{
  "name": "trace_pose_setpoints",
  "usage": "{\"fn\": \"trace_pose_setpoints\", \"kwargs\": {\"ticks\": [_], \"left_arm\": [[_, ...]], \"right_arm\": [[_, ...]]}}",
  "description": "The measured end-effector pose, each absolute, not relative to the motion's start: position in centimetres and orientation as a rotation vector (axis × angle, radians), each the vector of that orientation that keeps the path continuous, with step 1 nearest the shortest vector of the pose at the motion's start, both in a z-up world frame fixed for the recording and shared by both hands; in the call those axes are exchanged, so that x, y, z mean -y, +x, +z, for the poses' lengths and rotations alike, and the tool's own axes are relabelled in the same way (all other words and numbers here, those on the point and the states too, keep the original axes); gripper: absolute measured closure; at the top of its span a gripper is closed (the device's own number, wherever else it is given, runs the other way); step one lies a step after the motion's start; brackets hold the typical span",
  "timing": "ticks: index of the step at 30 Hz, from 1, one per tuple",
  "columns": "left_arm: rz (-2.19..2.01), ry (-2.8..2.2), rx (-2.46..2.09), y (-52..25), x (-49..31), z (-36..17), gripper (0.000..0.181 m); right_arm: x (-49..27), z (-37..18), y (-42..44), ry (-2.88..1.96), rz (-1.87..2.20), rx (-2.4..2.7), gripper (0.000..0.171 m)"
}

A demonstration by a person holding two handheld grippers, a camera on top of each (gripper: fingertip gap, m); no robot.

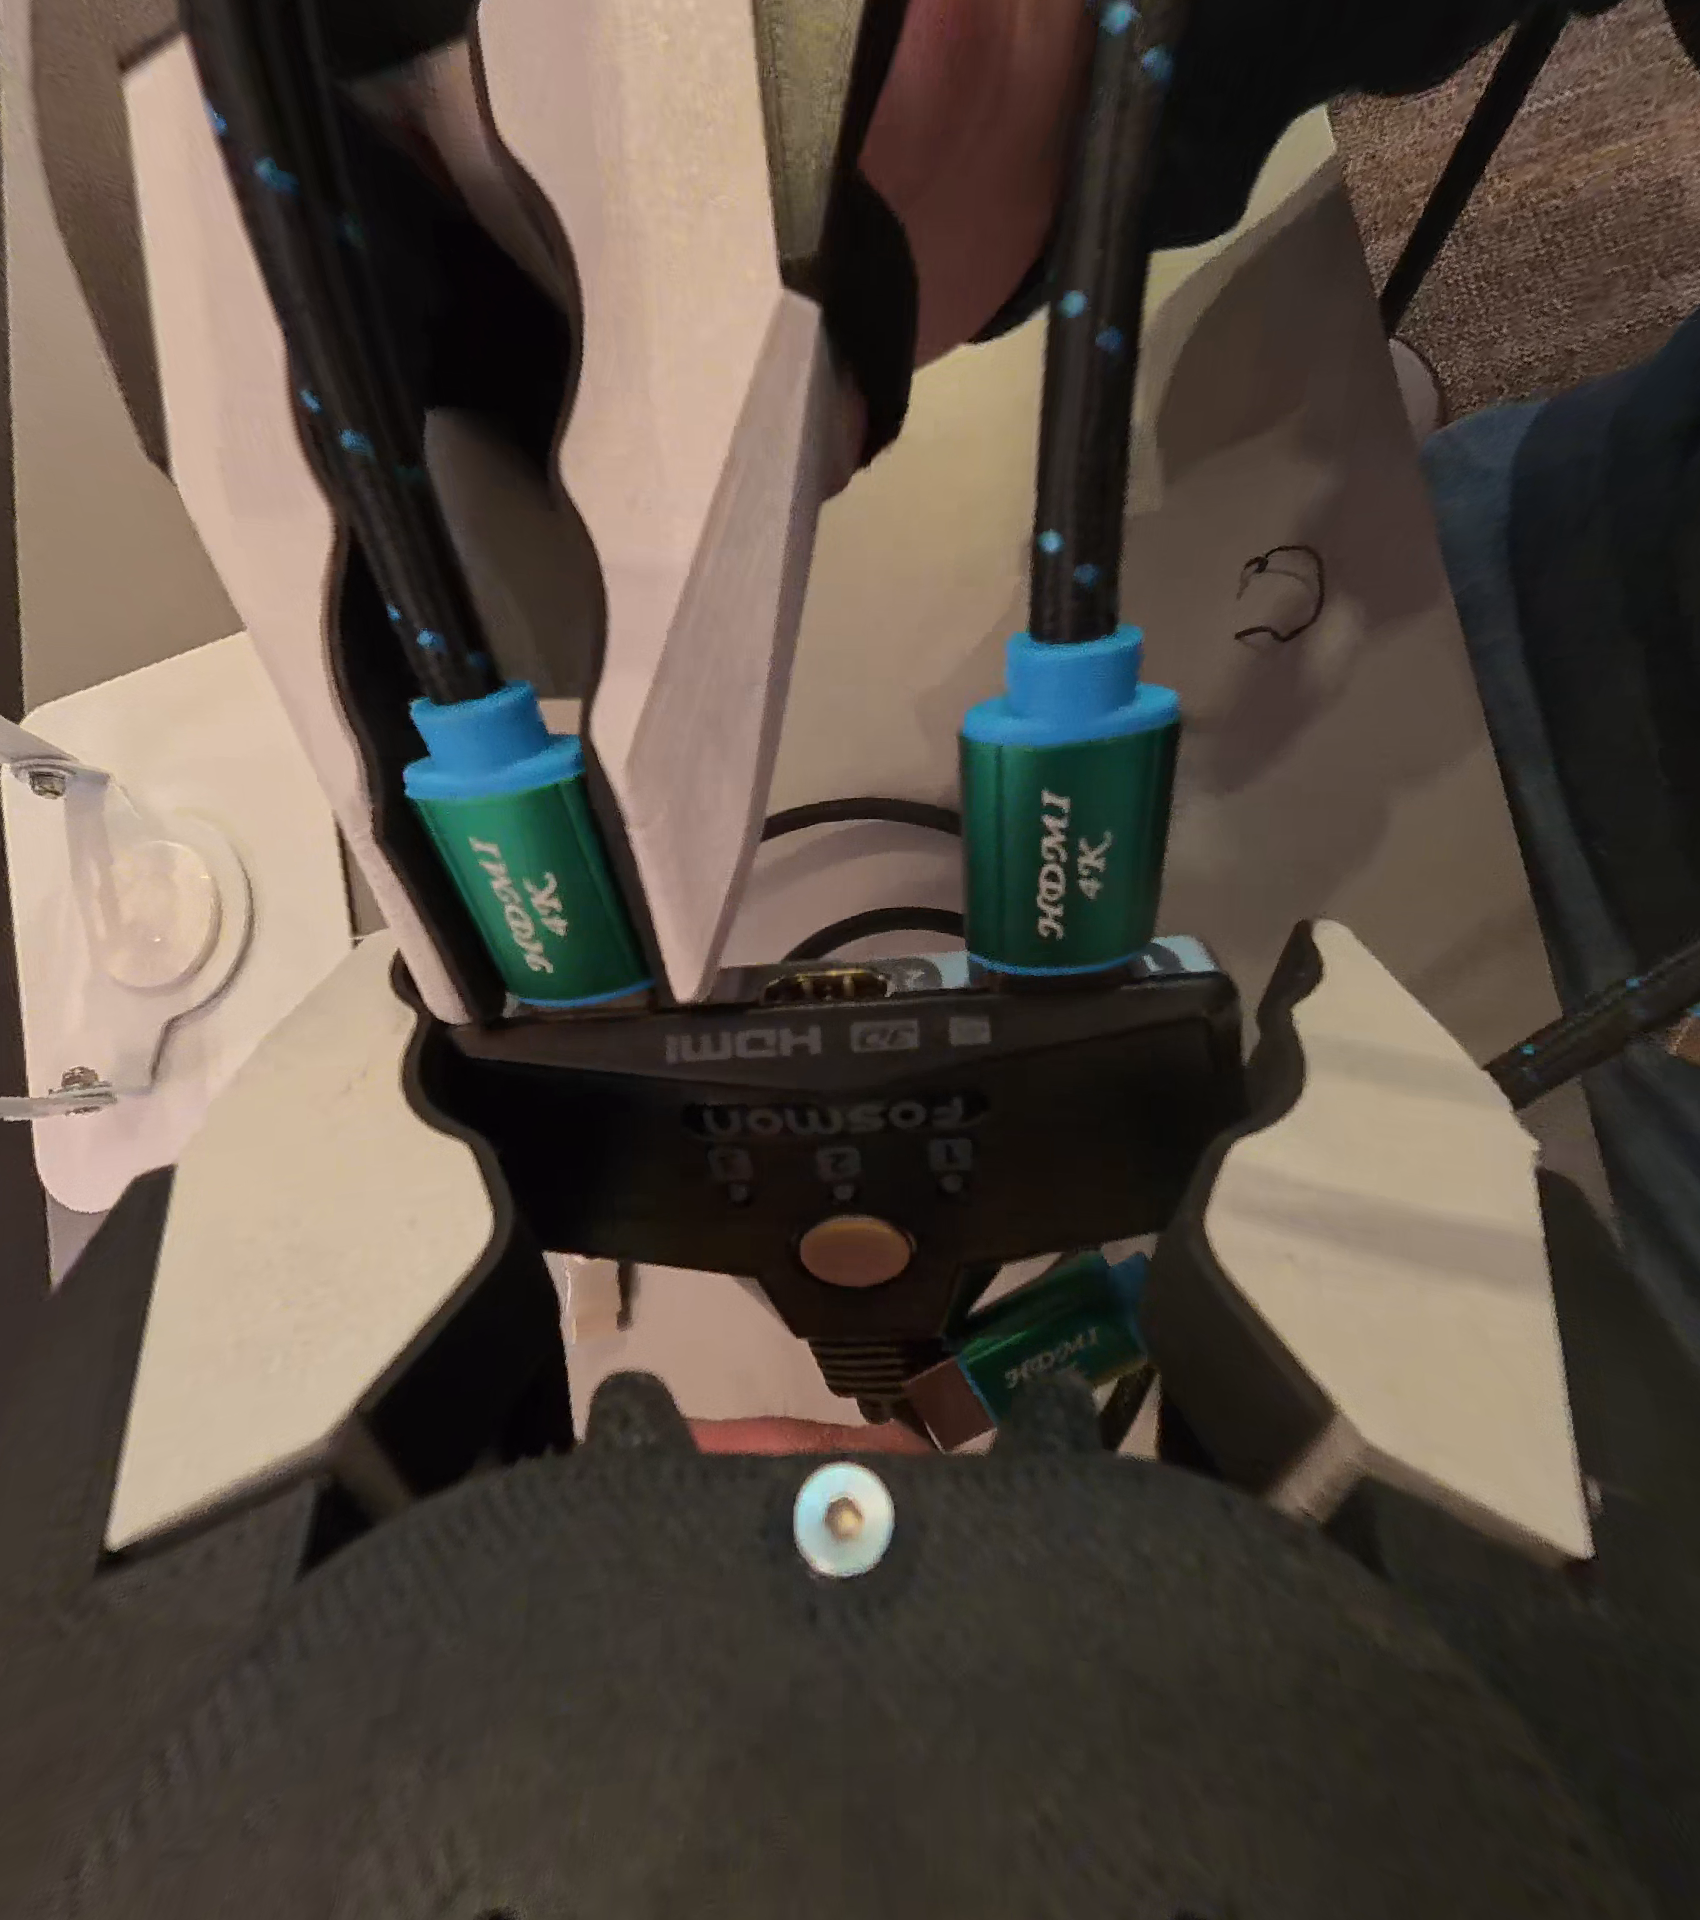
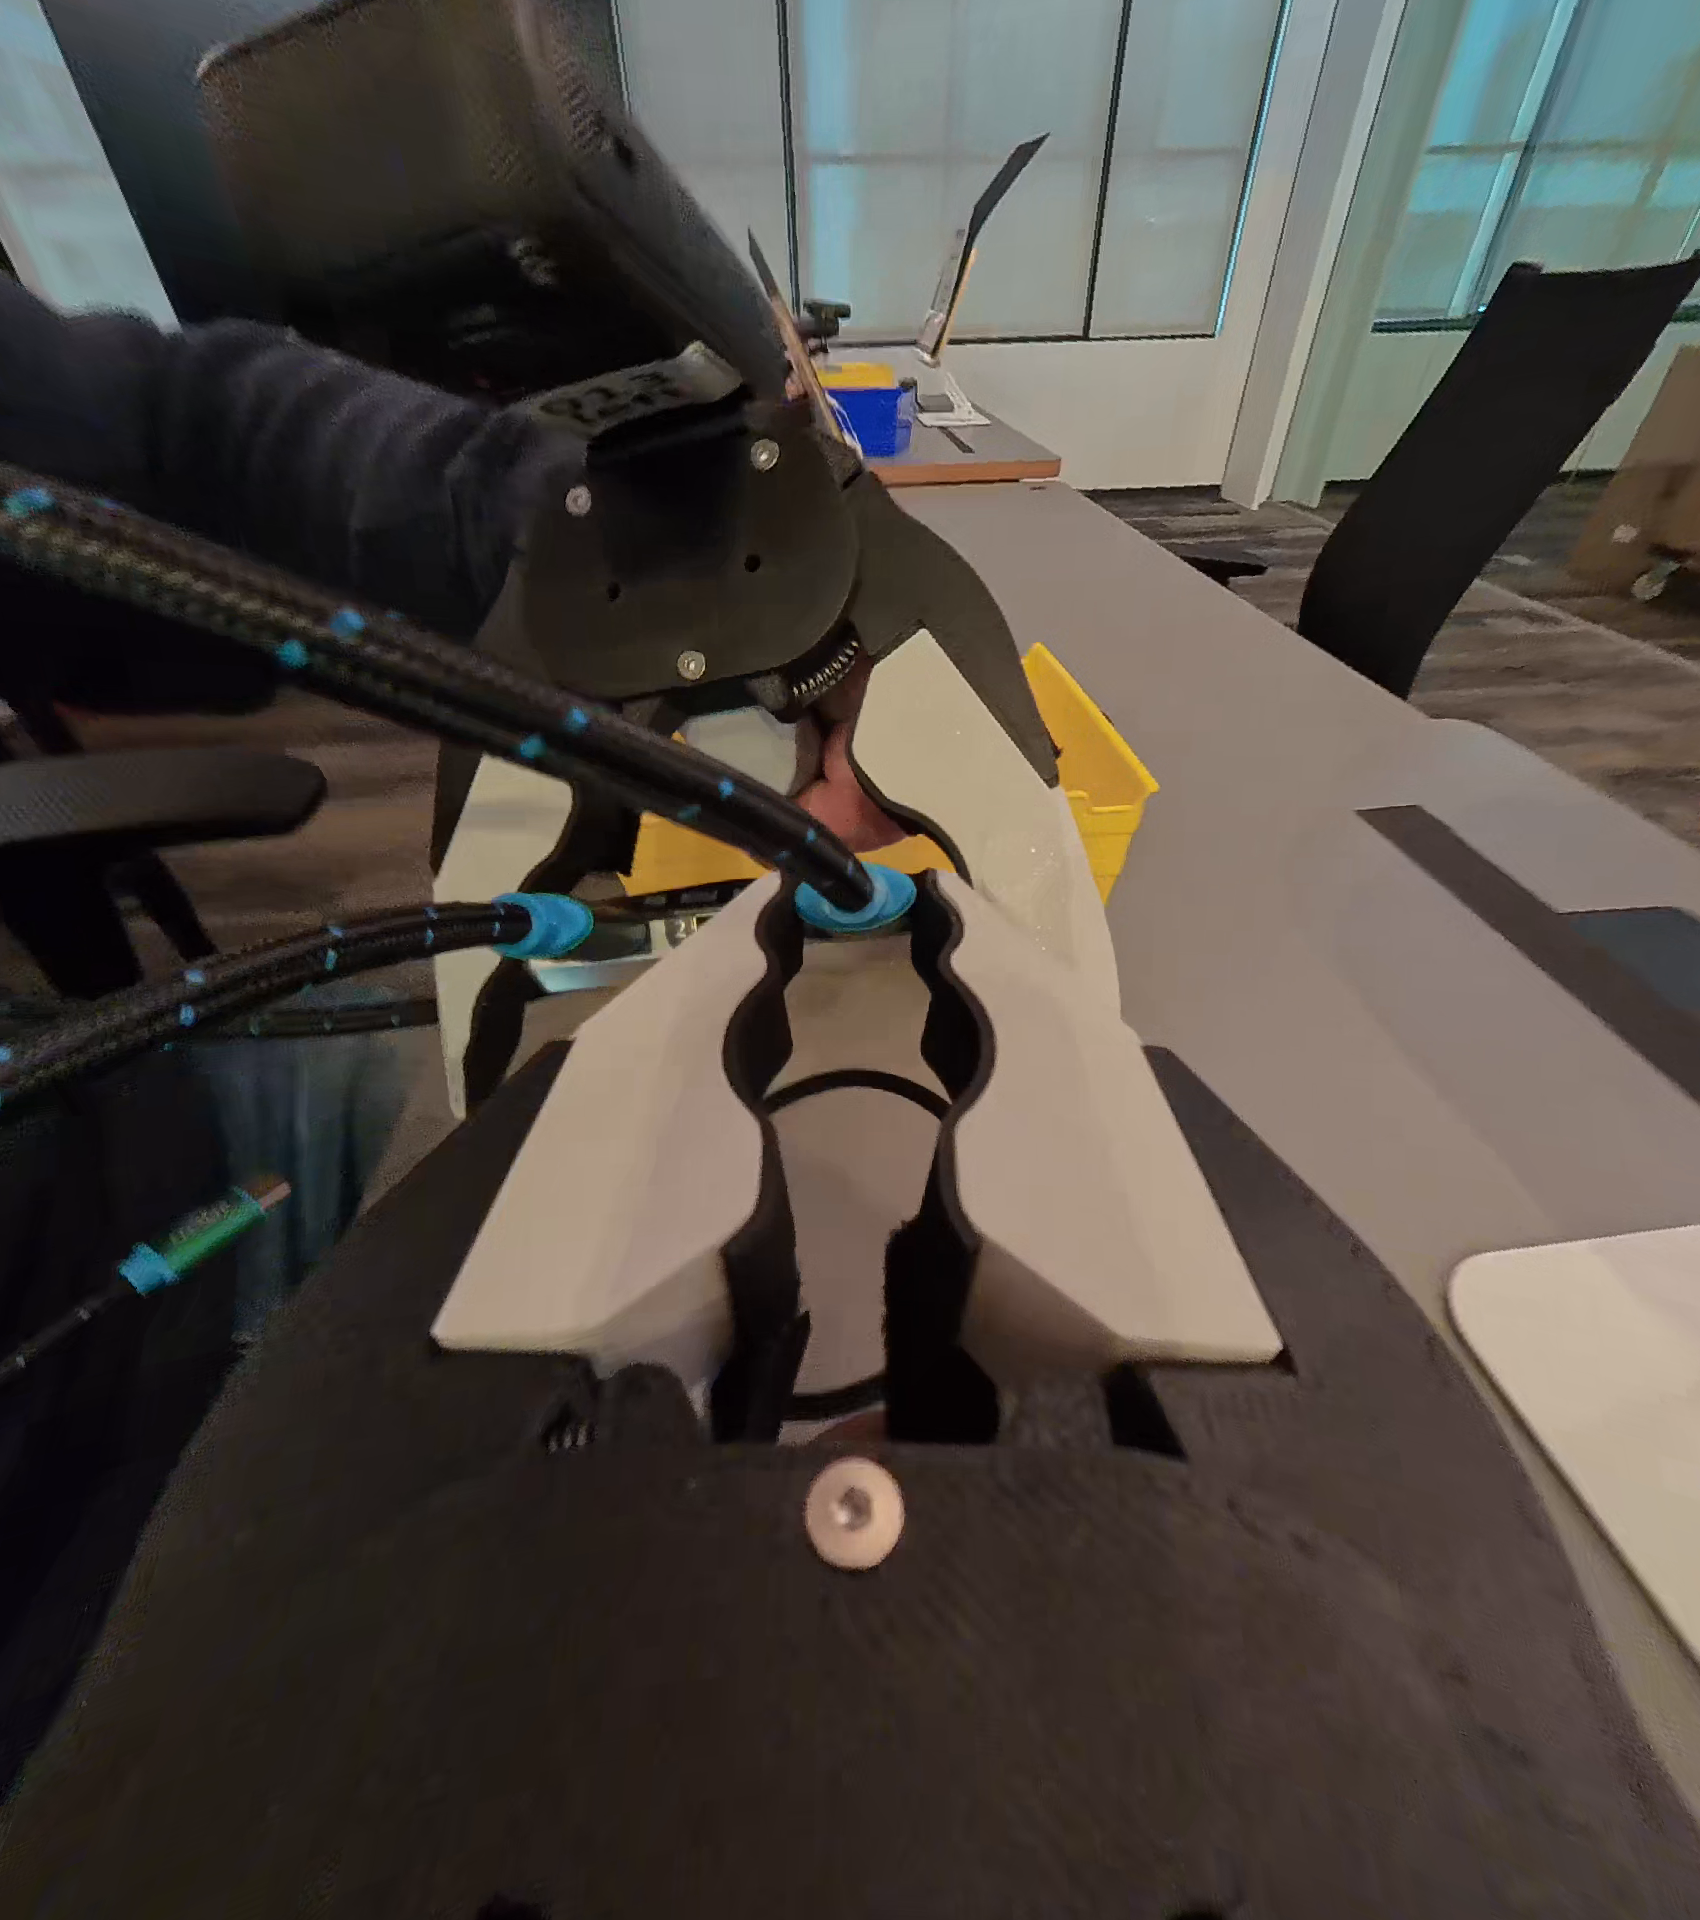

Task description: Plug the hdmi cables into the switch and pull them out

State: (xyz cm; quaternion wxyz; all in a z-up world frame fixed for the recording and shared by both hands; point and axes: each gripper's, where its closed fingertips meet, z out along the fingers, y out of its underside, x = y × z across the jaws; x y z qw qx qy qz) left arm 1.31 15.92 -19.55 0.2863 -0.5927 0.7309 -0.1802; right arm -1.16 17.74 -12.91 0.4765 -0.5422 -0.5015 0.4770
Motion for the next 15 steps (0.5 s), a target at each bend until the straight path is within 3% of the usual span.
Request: {"fn": "trace_pose_setpoints", "kwargs": {"ticks": [15], "left_arm": [[-0.504,-1.583,-1.967,1.44,-15.9,-19.21,0.039]], "right_arm": [[-17.94,-12.49,-1.11,-1.249,0.66,1.38,0.152]]}}
